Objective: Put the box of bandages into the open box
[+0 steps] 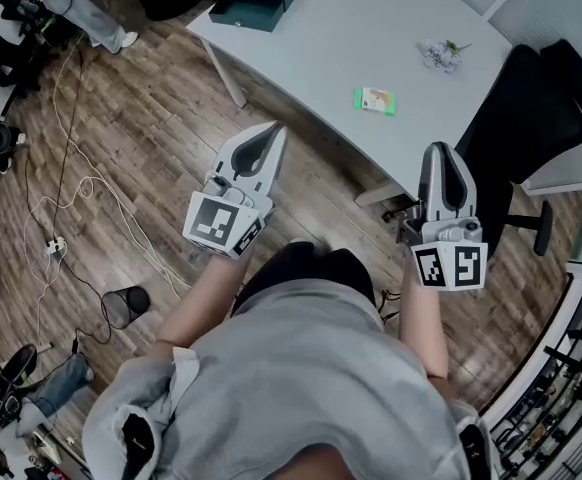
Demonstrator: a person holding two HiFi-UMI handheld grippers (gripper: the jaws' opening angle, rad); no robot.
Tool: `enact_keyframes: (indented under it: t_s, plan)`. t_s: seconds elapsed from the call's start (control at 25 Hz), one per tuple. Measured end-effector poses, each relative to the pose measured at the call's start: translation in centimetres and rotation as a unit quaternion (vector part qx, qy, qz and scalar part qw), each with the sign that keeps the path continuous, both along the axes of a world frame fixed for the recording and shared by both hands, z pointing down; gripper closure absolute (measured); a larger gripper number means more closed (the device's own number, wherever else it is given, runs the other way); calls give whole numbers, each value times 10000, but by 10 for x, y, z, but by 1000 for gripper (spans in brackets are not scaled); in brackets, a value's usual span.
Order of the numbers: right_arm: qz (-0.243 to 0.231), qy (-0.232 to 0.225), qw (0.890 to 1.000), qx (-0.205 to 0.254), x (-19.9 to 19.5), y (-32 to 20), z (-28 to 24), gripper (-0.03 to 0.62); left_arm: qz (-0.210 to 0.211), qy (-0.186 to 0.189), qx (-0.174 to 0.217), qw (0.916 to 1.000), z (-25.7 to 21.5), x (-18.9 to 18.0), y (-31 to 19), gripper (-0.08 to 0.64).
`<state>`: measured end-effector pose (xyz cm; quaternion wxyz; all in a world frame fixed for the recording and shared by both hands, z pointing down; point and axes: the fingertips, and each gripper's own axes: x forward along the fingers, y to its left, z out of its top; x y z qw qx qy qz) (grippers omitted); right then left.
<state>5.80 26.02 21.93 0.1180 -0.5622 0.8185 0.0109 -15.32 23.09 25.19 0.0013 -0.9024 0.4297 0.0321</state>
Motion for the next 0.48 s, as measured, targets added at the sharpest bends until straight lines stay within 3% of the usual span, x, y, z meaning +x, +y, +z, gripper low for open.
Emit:
enact_keyframes:
  t_s: [0.28, 0.48]
  plan:
    - [76, 29, 9998, -188, 0, -34, 13, 535, -3, -11, -156, 9999, 15, -5, -37, 540]
    - [-12, -20, 9996, -264, 18, -80, 32, 535, -36, -63, -232, 9997, 33, 15, -77, 540]
